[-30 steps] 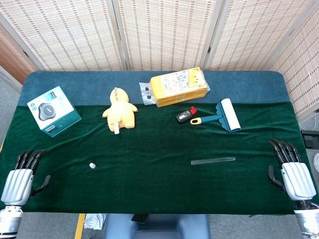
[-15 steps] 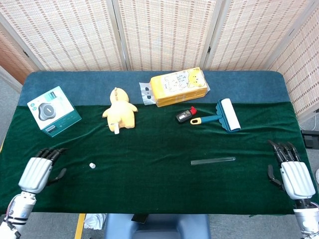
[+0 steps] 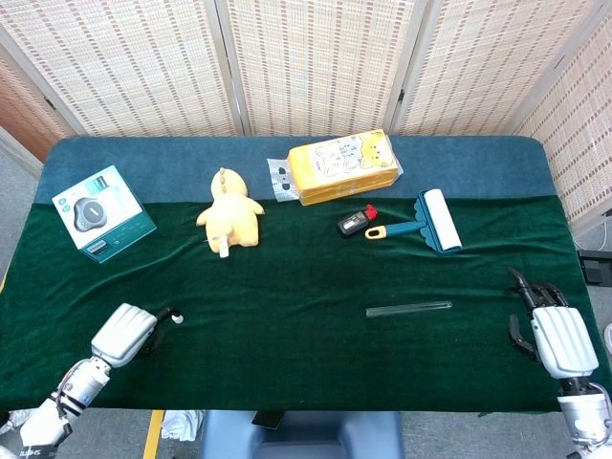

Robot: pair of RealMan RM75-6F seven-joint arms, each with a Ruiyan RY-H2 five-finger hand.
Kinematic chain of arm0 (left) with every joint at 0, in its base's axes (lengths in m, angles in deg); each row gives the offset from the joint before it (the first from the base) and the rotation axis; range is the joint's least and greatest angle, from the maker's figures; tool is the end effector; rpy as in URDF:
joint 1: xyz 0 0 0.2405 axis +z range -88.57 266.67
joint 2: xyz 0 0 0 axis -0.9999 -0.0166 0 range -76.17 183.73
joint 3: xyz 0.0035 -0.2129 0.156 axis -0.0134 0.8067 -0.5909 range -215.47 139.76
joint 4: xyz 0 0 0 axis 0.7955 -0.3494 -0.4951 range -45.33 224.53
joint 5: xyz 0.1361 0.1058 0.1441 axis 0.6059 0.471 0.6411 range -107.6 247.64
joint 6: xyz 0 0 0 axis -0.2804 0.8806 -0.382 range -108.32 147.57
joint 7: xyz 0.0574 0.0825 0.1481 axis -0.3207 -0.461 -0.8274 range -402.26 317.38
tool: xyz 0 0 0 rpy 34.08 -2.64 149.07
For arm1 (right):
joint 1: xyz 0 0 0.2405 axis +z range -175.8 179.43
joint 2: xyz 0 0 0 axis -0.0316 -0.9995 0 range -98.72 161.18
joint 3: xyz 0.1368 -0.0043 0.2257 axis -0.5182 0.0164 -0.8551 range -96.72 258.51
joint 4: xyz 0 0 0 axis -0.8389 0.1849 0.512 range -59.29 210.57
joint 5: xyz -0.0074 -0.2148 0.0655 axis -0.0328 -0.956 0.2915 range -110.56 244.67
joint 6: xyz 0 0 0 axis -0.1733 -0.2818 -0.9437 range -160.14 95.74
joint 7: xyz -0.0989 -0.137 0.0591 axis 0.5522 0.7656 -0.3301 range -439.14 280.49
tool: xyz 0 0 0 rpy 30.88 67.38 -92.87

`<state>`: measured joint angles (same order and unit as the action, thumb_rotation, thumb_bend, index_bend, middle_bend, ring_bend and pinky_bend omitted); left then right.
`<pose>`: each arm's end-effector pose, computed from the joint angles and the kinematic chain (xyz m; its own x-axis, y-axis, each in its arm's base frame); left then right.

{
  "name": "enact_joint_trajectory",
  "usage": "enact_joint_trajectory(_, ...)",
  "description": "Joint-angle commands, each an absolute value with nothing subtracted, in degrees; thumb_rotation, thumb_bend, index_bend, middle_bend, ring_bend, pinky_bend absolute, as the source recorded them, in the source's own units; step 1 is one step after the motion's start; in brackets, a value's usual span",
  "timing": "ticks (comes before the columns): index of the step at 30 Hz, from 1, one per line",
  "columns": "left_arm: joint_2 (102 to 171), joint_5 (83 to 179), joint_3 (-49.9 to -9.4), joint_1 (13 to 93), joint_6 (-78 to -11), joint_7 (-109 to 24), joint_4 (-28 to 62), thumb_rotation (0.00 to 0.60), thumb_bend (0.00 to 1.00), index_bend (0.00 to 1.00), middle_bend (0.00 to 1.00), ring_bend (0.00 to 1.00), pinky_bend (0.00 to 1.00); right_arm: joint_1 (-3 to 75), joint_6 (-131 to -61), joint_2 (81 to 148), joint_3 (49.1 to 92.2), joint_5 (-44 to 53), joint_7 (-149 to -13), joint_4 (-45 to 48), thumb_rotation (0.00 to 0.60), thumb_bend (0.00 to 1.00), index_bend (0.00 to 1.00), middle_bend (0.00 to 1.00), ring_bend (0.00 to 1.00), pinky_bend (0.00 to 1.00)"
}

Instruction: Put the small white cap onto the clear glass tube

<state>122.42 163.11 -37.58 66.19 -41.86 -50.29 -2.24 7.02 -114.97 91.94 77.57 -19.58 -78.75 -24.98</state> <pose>-0.2529 0.2786 0.0422 0.5883 0.2519 0.7684 0.7731 -0.4540 -0.4431 -0.2953 -0.2188 0.1480 0.3277 -0.0398 0.9439 -0.9445 -0.0387 0.3262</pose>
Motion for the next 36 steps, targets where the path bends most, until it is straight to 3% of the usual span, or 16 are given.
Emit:
enact_joint_trajectory(1,123.8,161.3,-38.1,64.5,-38.9,-51.6,-1.5,0.6,0.66,0.31,0.98,0.83,0.71,7.1,-114.9,92.0,77.6,-19.5,-78.6,-25.0,0.6,0.68,0.0,0.36,0.26,0.19)
enact_joint_trajectory(9,126.7,156.9,-38.1,62.9,-35.1,-54.8,-0.2,0.6,0.69,0.3,0.98,0.83,0.71,7.4,-114.4,92.4,77.4,-19.1,-78.9,-24.5,0.6,0.68,0.01,0.37,0.27,0.19)
enact_joint_trajectory(20,128.8,154.0,-38.4,62.5,-34.8,-54.6,2.5,0.6,0.69,0.29,0.98,0.83,0.71,7.7,-114.0,92.7,77.4,-18.5,-79.1,-24.2,0.6,0.68,0.01,0.38,0.28,0.19)
enact_joint_trajectory(36,126.8,148.5,-39.0,63.8,-35.0,-53.6,3.2,0.6,0.69,0.29,0.98,0.83,0.71,7.6,-114.5,92.8,77.3,-18.6,-79.0,-24.5,0.6,0.68,0.01,0.38,0.28,0.19)
